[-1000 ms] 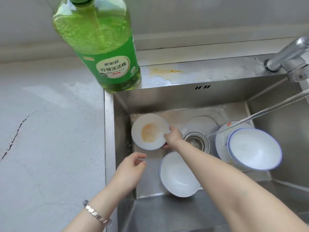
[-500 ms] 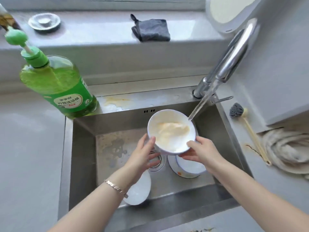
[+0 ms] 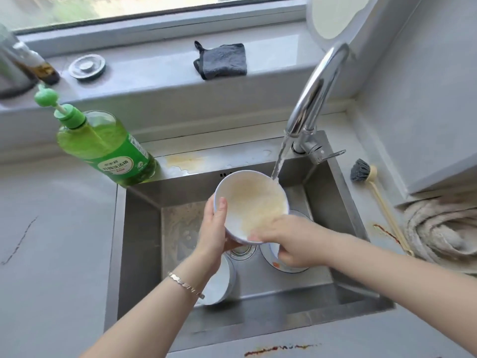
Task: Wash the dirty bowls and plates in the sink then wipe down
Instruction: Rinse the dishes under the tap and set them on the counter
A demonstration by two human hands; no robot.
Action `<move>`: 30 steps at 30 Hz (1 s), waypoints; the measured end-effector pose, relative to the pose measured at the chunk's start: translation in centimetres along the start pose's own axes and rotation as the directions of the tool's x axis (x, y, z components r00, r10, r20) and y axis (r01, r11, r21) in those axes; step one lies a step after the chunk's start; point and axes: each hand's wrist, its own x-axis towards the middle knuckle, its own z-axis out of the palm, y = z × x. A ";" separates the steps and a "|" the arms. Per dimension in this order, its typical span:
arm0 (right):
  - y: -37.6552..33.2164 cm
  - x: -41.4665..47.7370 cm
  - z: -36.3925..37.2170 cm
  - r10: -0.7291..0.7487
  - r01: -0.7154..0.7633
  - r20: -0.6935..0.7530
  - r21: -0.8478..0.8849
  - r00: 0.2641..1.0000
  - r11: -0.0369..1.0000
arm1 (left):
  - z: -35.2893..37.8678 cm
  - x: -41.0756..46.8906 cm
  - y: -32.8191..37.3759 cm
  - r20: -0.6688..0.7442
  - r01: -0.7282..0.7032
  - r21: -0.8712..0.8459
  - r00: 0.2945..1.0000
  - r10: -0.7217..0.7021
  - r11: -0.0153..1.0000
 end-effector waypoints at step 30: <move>2.1 2.0 1.5 0.550 0.137 0.247 0.815 0.798 -0.563 | -4.4 2.3 1.4 -0.097 0.267 0.305 0.964 -0.249 0.914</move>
